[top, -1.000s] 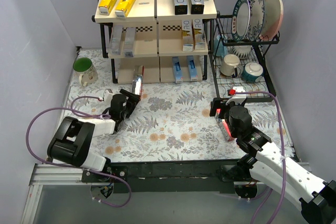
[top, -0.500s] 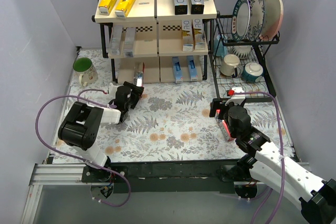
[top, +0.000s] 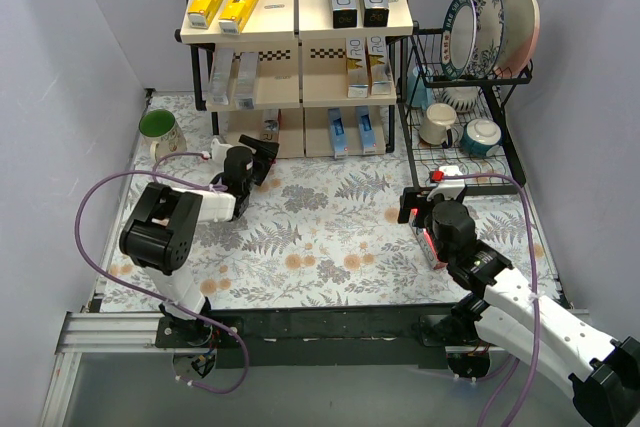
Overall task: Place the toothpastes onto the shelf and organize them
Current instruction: Place the toothpaste on the shelf.
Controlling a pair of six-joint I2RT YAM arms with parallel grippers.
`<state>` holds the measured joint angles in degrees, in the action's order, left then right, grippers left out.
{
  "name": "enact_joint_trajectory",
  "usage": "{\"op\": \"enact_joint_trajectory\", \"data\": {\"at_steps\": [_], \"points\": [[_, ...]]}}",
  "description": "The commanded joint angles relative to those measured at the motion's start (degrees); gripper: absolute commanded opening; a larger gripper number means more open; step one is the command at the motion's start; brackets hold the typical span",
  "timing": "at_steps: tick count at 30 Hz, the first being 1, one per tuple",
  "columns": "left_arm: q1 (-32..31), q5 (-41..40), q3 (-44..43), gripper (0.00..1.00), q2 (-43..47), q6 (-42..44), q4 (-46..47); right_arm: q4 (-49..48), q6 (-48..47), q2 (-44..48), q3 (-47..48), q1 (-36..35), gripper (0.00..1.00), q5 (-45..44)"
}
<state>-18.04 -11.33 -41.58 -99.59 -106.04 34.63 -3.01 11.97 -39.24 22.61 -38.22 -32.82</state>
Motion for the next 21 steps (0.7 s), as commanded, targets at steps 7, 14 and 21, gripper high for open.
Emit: {"op": "enact_joint_trajectory", "data": {"at_steps": [7,14,21], "points": [[0.9,-3.3,10.0,0.77,6.1,-3.0,8.3,-2.3,-0.5,0.4,0.2,0.3,0.91,-0.1],[1.5,-2.6,11.0,0.82,1.0,-3.4,15.4,-2.4,-0.5,0.2,0.3,0.2,0.90,-0.1],[3.2,1.0,7.7,0.83,-6.2,-4.8,20.1,-2.2,-0.6,1.0,0.2,0.2,0.91,-0.1]]}}
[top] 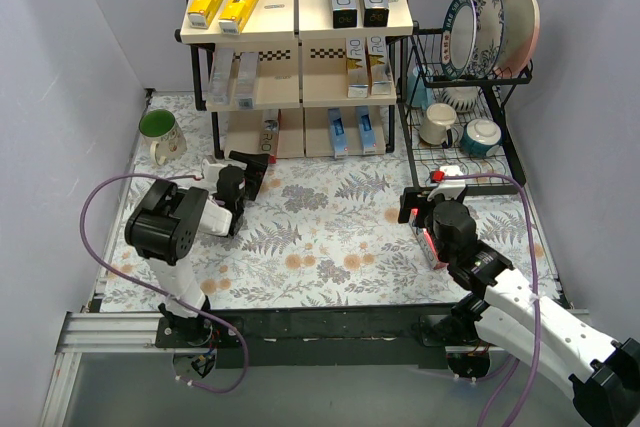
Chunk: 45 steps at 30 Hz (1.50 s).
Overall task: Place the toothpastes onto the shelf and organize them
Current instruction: Place the toothpaste on the shelf.
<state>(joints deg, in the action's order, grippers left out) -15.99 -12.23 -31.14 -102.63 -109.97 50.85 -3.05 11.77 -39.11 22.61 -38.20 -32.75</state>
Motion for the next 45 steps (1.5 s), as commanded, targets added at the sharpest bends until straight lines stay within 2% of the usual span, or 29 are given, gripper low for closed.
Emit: {"op": "enact_joint_trajectory", "data": {"at_steps": [1,13,16,24,27,33,45], "points": [[1.1,2.0,-3.2,0.83,-3.9,-0.9,4.3,-2.1,-0.4,0.9,0.2,0.3,0.90,-0.2],[1.9,4.6,-7.1,0.72,-10.5,-3.3,8.1,-2.0,-0.6,0.2,0.5,0.2,0.90,-0.1],[2.0,4.5,-7.2,0.65,-10.8,-3.3,8.5,-2.0,-0.7,0.0,0.6,0.3,0.90,-0.1],[2.9,0.7,-4.4,0.39,-7.9,-5.0,9.6,-1.5,-0.6,0.1,0.9,0.3,0.90,0.0],[3.9,-0.1,-2.8,0.36,-6.6,-5.6,10.1,-1.3,-0.6,-0.2,1.0,0.3,0.90,0.1],[6.9,-1.0,-0.7,0.34,-3.4,-6.2,9.9,-0.8,-0.6,-1.0,1.6,0.3,0.90,0.6],[12.1,5.5,-1.8,0.36,-3.1,-4.2,5.8,-0.6,-0.7,-0.9,1.9,0.2,0.90,1.1]]}}
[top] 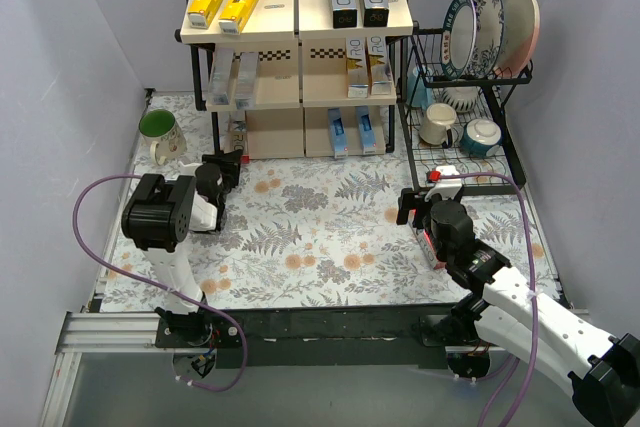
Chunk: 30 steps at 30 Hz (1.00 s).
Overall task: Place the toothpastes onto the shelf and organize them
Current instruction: Place the toothpaste on the shelf.
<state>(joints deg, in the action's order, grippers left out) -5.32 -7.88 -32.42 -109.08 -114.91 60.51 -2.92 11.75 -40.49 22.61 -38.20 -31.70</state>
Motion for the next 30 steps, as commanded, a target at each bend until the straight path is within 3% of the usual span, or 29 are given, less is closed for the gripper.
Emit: {"op": "enact_joint_trajectory", "data": {"at_steps": [1,8,27,29,30], "points": [[1.7,1.5,-0.7,0.37,3.3,1.2,-5.3,-0.6,-0.7,0.5,2.0,0.3,0.90,0.1],[4.6,5.7,-2.8,0.49,3.7,1.5,-10.3,0.7,-0.5,0.2,3.0,0.3,0.90,1.6],[9.6,9.4,-5.5,0.51,8.4,5.4,-21.6,5.1,-0.1,-0.3,5.2,0.2,0.90,4.5],[10.0,9.8,-5.7,0.55,10.2,6.8,-23.4,6.6,0.1,-0.6,6.1,0.2,0.90,5.0],[9.9,9.9,-7.0,0.64,13.4,9.6,-28.6,8.5,0.5,-1.2,7.2,0.3,0.90,5.6]]}}
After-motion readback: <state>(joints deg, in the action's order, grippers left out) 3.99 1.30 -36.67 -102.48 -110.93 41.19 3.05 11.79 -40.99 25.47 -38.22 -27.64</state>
